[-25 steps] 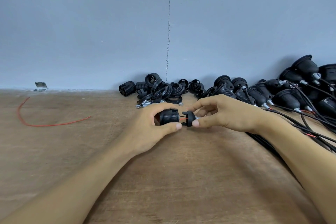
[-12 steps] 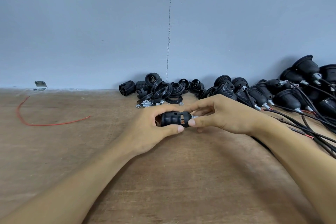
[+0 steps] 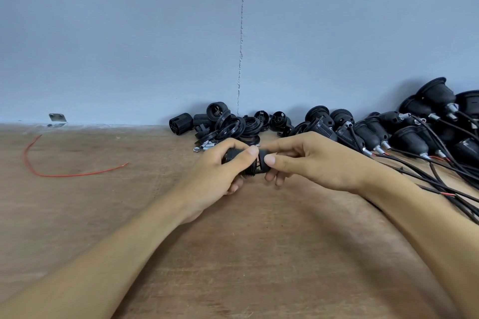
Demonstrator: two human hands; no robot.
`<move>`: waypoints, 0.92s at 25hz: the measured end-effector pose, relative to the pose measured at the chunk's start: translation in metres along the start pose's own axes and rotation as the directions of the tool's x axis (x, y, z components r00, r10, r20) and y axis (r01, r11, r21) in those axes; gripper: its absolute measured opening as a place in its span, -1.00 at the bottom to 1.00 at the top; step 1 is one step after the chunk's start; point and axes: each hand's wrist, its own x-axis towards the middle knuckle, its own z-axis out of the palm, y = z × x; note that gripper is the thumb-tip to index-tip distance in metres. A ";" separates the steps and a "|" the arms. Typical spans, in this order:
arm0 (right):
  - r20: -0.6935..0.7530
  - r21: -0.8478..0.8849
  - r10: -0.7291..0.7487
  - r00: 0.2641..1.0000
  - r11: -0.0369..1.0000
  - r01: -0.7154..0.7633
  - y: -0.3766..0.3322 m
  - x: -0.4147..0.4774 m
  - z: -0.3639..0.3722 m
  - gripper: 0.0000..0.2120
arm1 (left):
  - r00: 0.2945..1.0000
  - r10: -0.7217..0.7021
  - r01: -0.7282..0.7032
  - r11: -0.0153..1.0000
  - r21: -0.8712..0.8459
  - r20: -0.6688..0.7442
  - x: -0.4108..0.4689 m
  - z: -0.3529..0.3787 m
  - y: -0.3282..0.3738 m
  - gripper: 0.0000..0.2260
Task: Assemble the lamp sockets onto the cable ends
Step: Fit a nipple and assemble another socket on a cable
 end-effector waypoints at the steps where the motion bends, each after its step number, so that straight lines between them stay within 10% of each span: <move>1: 0.001 0.013 0.000 1.000 1.000 0.000 0.000 0.000 0.001 -0.69 | 1.000 -0.023 0.023 0.999 -0.048 0.000 -0.001 0.001 0.002 -0.81; 23: -0.154 0.083 -0.055 0.987 0.994 0.068 0.002 0.000 0.027 -0.81 | 0.983 -0.092 0.064 0.982 -0.177 -0.157 -0.002 0.015 0.000 -0.72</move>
